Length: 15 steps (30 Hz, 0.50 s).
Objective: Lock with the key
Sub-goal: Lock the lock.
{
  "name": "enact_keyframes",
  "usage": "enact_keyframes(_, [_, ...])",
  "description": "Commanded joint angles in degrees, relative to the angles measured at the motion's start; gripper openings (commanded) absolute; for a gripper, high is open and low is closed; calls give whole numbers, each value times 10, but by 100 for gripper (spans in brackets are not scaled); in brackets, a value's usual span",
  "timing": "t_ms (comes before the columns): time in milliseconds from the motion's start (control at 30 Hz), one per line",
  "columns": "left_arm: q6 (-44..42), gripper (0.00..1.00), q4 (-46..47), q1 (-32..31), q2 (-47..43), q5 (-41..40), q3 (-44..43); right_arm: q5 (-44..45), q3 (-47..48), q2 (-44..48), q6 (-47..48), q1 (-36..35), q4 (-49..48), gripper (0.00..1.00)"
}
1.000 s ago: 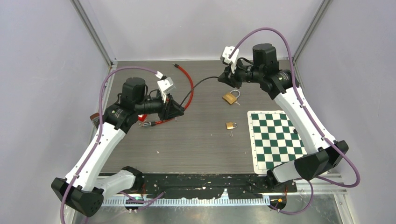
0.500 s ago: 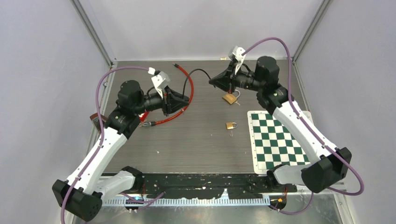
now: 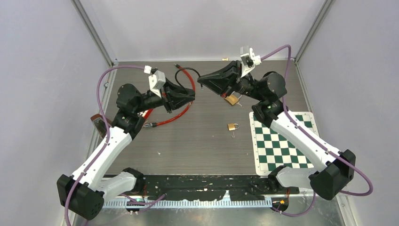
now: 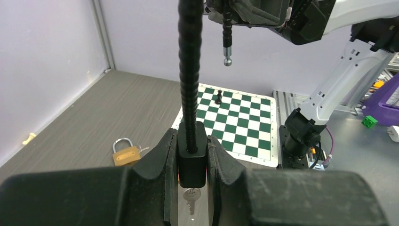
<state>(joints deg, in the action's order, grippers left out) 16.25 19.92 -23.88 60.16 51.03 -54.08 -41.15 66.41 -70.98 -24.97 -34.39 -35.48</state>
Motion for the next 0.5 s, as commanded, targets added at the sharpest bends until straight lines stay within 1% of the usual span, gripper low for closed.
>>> enact_keyframes(0, [8, 0, 66, -1, 2, 40, -23, 3, -3, 4, -3, -31, -57, 5])
enact_keyframes(233, [10, 0, 70, -1, -8, 57, -21, 13, -16, -11, 18, -60, -66, 5])
enact_keyframes(467, [34, 0, 91, -1, -10, 73, -23, 21, -20, -20, 44, -71, -46, 5])
